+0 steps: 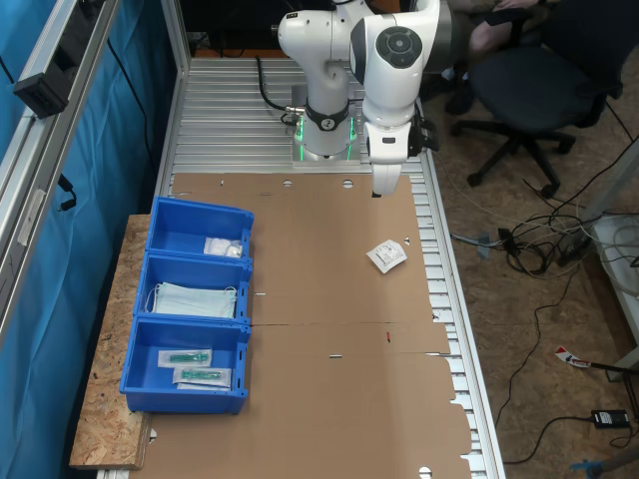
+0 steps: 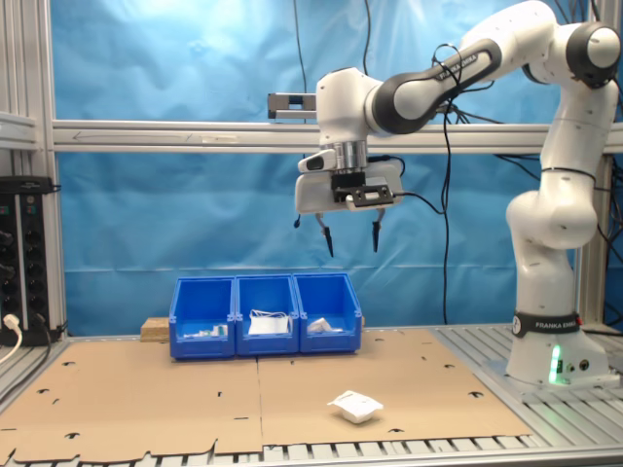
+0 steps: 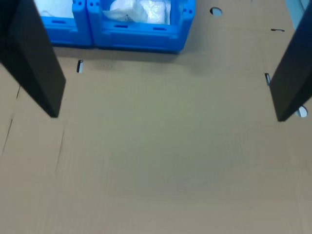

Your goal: Pick and place sorting task of medical equipment.

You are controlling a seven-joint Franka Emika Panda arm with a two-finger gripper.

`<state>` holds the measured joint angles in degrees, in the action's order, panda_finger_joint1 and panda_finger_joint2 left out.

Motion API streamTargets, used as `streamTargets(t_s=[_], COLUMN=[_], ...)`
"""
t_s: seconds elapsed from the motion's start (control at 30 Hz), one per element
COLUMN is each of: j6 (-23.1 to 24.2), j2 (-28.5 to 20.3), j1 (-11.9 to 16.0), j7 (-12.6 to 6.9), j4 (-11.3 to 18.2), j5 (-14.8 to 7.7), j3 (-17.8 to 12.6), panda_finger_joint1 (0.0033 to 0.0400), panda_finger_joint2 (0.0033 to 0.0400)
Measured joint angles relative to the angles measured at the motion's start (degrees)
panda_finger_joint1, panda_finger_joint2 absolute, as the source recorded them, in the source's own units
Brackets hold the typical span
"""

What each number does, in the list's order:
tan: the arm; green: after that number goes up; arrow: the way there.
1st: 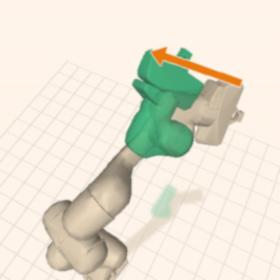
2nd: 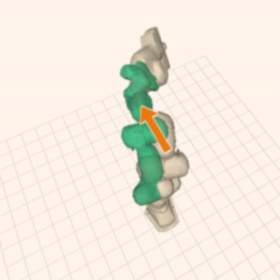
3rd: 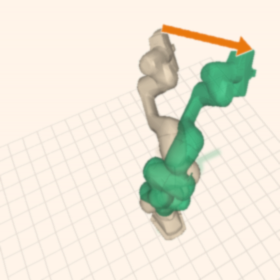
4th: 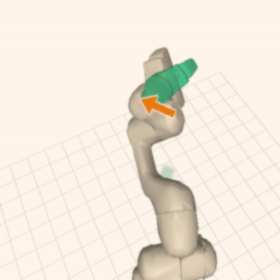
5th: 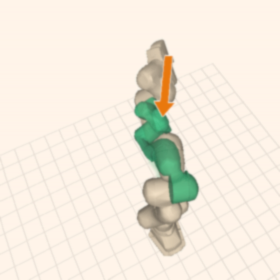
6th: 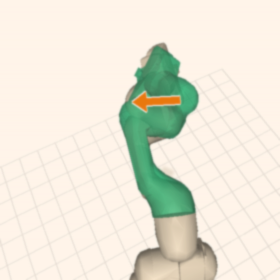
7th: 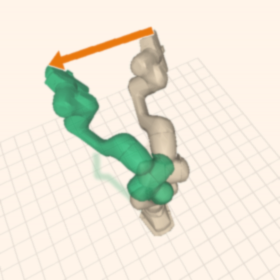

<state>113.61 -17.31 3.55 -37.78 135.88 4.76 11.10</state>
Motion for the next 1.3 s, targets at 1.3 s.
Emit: streamTargets(t_s=[1.3], j6=[32.78], j2=[13.1], j1=[1.21], j7=[-1.2], j4=[15.0], j5=[0.0], j3=[6.13], panda_finger_joint1=[0.04], panda_finger_joint2=[0.04])
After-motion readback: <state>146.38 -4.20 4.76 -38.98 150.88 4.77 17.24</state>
